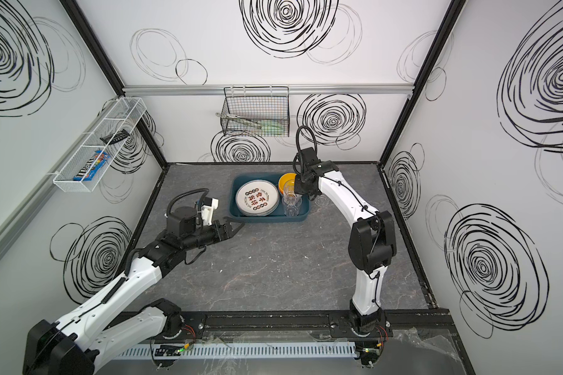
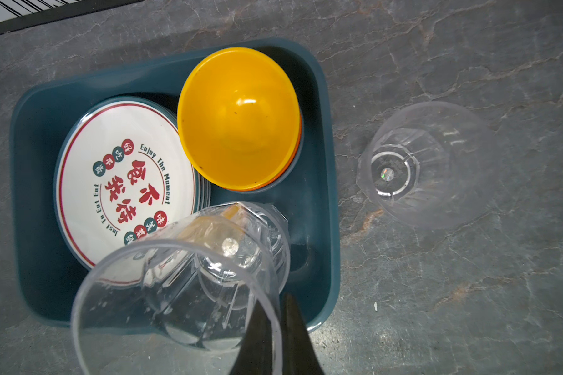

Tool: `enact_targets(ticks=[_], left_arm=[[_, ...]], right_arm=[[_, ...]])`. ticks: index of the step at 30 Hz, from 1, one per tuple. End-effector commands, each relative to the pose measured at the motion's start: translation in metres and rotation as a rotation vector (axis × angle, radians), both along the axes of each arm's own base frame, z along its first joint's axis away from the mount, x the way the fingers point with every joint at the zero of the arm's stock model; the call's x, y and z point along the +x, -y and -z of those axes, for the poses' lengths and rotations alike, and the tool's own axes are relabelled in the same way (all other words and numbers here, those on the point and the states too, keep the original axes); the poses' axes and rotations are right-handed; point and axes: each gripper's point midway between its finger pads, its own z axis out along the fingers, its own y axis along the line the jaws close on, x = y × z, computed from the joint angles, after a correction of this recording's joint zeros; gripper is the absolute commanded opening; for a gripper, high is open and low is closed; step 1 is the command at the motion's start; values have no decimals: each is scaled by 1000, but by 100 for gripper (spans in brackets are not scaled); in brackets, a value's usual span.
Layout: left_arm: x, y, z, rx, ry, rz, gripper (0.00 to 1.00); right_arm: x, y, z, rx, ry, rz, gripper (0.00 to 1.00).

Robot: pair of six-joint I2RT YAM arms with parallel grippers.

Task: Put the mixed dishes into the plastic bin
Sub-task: 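Lower the clear cup into the cup already in the bin and open the right gripper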

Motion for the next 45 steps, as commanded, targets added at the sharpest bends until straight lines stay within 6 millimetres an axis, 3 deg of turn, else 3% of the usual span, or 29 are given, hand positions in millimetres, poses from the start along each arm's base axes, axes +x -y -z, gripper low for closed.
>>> enact_targets(ticks=[1, 45], left_arm=[[1, -2, -5, -18, 20, -8, 88], [0, -3, 6, -31, -6, -22, 88]], right_arm=[[4, -3, -8, 5, 17, 1, 0], [-2, 0, 12, -13, -54, 20, 0]])
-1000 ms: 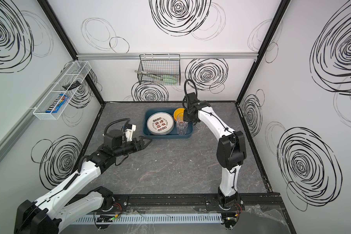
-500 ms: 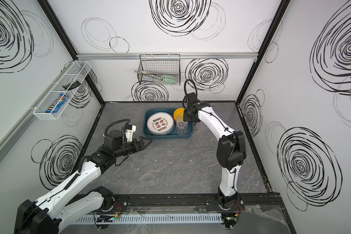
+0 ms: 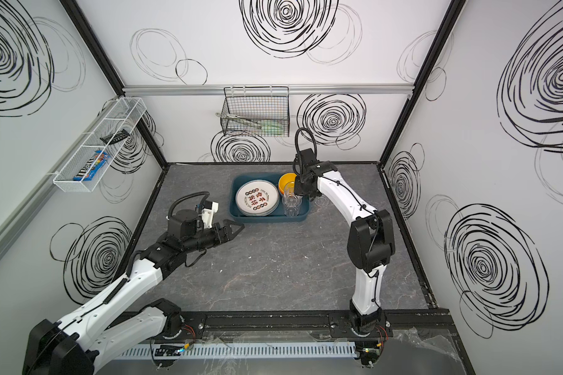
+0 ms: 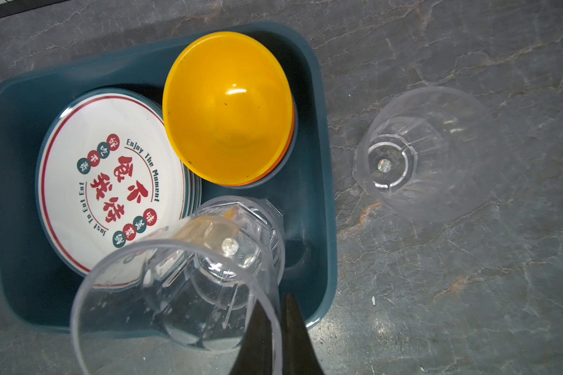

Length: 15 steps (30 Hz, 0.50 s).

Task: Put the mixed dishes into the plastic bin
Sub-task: 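Lower the clear cup into the cup already in the bin and open the right gripper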

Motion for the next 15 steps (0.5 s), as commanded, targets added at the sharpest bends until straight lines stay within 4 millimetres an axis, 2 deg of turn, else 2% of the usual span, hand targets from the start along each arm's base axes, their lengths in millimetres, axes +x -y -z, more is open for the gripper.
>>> enact_targets(ticks=[1, 15], left_arm=[[4, -1, -8, -23, 36, -11, 88], [4, -1, -8, -22, 35, -12, 88]], right_arm=[[1, -1, 8, -4, -37, 7, 0], [7, -4, 29, -16, -77, 0, 0]])
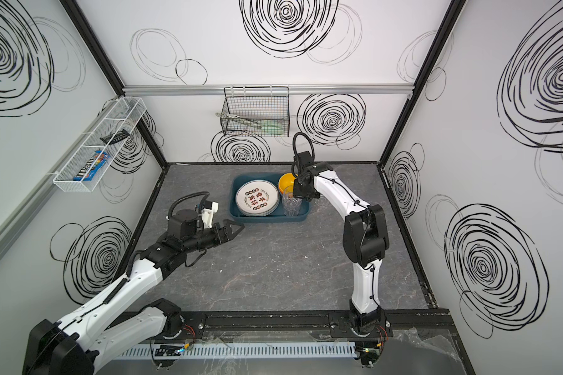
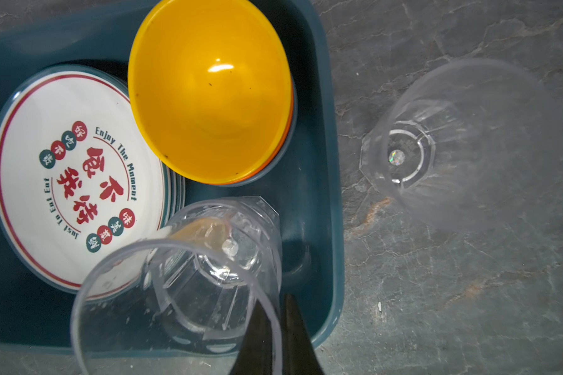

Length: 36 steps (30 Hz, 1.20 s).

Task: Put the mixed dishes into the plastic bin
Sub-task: 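Lower the clear cup into the cup already in the bin and open the right gripper, then move the open right gripper back to the last clear cup on the table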

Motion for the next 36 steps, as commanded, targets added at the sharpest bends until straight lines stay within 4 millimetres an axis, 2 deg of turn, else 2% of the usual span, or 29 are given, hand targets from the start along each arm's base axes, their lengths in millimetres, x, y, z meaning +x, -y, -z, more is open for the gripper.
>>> enact_targets(ticks=[1, 10, 18, 28, 36], left_arm=[[4, -1, -8, -20, 36, -10, 88], [4, -2, -5, -19, 30, -15, 88], [4, -2, -3, -19, 27, -14, 89], [4, 0, -6, -22, 37, -3, 89], [3, 9, -14, -17, 55, 28, 89]], right_arm=[[3, -2, 3, 2, -14, 4, 0], [6, -4, 5, 2, -13, 1, 11], [11, -8, -8, 12, 12, -4, 19], [10, -6, -44, 44, 94, -1, 27], [2, 8, -65, 74, 150, 17, 33]])
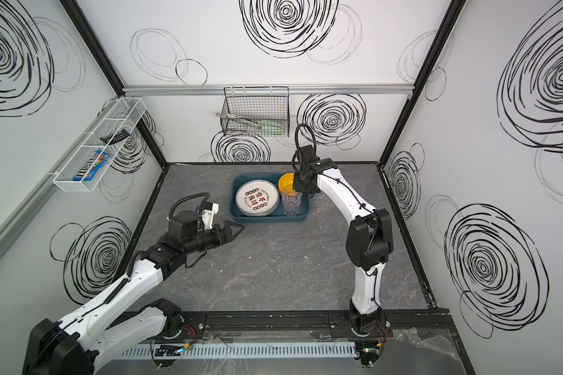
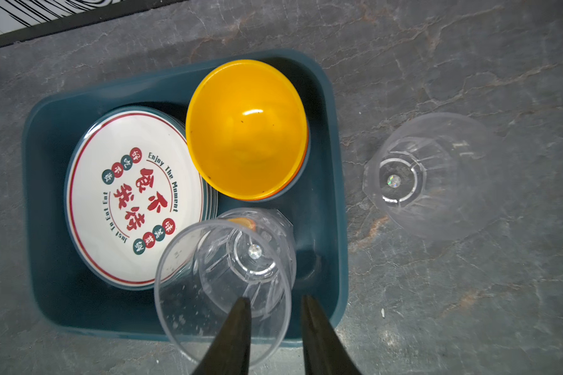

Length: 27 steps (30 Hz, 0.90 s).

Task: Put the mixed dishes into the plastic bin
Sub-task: 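Move the open right gripper back to the last clear cup on the table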

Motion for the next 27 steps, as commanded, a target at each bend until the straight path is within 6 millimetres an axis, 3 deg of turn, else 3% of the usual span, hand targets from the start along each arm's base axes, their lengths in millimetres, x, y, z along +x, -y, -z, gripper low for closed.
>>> enact_targets(ticks=[1, 12, 20, 27], left_arm=[[5, 9, -21, -20, 71, 26, 89], [-1, 41, -38, -25, 130, 124, 89], [1, 64, -50, -2, 163, 179, 89], [3, 80, -55, 38, 187, 215, 89]], right_arm=[[-4, 10, -19, 21, 45, 19, 33], [-11, 69, -23, 149, 95, 121, 40], [-7, 120, -10, 191, 106, 229, 45], [0, 145, 14, 232, 22, 308, 46]])
